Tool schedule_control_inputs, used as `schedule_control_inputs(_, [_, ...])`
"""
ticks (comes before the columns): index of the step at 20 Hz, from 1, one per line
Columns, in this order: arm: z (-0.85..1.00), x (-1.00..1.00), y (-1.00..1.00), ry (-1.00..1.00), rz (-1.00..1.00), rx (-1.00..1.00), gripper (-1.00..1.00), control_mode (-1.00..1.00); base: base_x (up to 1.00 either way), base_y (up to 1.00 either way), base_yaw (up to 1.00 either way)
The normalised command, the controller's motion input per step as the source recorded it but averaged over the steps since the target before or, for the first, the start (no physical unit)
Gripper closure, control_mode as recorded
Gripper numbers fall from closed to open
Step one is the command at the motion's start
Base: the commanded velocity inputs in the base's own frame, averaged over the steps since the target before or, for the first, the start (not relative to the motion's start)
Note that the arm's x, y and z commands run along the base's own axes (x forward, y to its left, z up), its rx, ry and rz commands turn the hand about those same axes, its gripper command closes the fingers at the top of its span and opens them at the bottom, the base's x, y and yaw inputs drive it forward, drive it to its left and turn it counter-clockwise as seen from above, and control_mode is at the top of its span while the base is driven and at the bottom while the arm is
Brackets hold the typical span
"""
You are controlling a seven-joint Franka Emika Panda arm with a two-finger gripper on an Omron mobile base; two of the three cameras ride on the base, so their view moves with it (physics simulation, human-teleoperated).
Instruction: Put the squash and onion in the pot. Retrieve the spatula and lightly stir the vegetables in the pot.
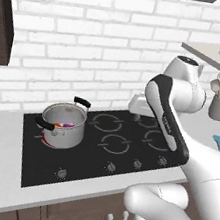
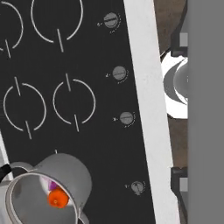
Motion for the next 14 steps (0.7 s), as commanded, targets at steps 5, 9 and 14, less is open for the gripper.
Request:
schedule_control_inputs(5, [0.11, -0.59, -0.60, -0.09, 0.16, 0.00, -1.00, -1.00, 0.00, 0.00, 0.00])
schedule_control_inputs(9, [0.04, -0.40, -0.31, -0.04, 0.07, 0.00, -1.00, -1.00, 0.00, 0.00, 0.00])
schedule_control_inputs(14, [0.00, 0.00, 0.00, 0.02, 0.00, -0.02, -1.00, -1.00, 0.00, 0.00, 0.00])
